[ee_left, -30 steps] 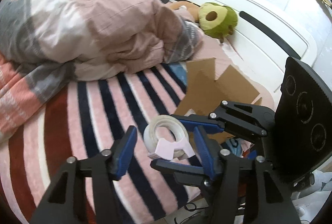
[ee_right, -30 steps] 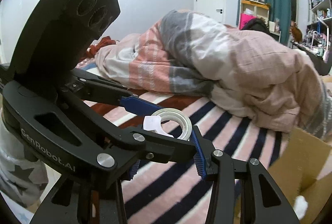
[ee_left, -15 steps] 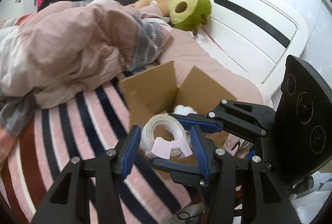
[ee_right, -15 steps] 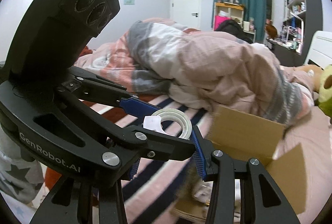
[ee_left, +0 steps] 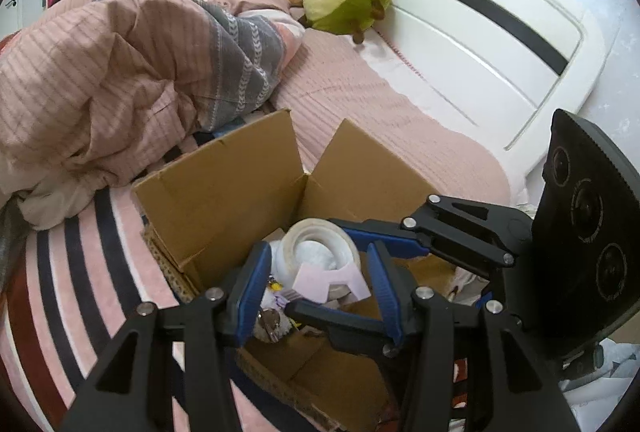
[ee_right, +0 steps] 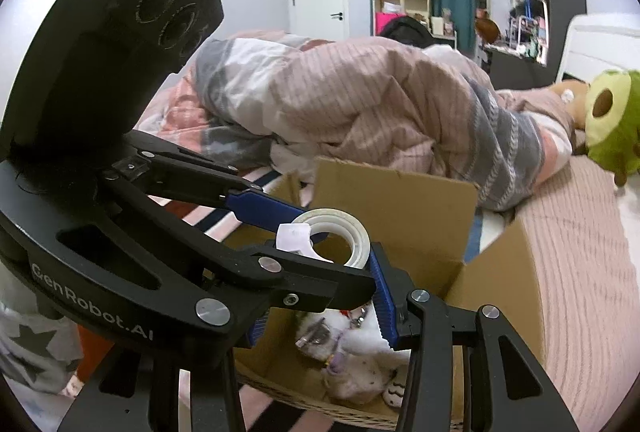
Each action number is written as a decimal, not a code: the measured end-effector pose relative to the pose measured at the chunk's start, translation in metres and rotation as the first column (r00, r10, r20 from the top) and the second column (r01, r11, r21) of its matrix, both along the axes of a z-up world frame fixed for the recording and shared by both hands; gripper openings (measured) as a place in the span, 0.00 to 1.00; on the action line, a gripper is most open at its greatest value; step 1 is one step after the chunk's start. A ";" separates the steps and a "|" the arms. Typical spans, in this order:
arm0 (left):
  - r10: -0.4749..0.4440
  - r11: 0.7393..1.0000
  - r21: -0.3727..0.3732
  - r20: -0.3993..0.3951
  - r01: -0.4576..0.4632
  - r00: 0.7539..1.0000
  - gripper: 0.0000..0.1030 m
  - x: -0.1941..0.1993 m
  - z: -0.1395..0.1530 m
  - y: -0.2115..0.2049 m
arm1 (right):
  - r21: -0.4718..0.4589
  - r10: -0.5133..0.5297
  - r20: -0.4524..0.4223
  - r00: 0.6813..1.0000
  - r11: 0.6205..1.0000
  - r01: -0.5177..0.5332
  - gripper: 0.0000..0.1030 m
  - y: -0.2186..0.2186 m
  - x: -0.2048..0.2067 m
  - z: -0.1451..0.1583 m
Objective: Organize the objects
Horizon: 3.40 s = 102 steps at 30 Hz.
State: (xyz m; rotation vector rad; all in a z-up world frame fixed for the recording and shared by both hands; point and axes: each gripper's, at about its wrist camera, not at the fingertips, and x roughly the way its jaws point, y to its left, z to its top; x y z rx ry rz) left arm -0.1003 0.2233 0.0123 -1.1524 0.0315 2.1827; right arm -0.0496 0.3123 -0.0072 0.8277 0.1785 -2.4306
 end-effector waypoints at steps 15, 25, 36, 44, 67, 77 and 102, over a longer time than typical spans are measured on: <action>0.078 0.996 -0.039 -0.088 -0.081 0.993 0.82 0.015 0.016 -0.012 | -0.003 -0.067 0.031 0.997 0.998 0.067 0.67 0.015 -0.002 -0.005; 0.226 0.973 0.007 -0.245 -0.231 0.943 0.99 0.059 0.045 -0.056 | -0.018 -0.118 -0.095 0.989 0.993 0.116 0.88 0.010 0.026 0.018; 0.427 0.900 0.069 -0.338 -0.431 0.839 0.99 0.099 0.046 -0.106 | -0.033 -0.131 -0.216 0.968 0.991 0.127 1.00 -0.007 0.050 0.035; 0.463 0.878 0.056 -0.354 -0.476 0.812 0.99 0.107 0.038 -0.113 | -0.016 -0.116 -0.157 0.981 0.993 0.115 1.00 -0.013 0.048 0.028; 0.464 0.870 0.018 -0.362 -0.492 0.808 0.99 0.112 0.035 -0.102 | -0.052 -0.157 -0.063 0.986 0.987 0.154 1.00 -0.002 0.046 0.022; 0.463 0.871 0.016 -0.363 -0.492 0.808 0.99 0.113 0.035 -0.101 | -0.037 -0.162 -0.070 0.984 0.986 0.160 1.00 -0.002 0.049 0.024; 0.464 0.871 0.011 -0.350 -0.492 0.814 0.99 0.113 0.032 -0.101 | -0.028 -0.158 -0.051 0.986 0.987 0.157 1.00 -0.006 0.049 0.020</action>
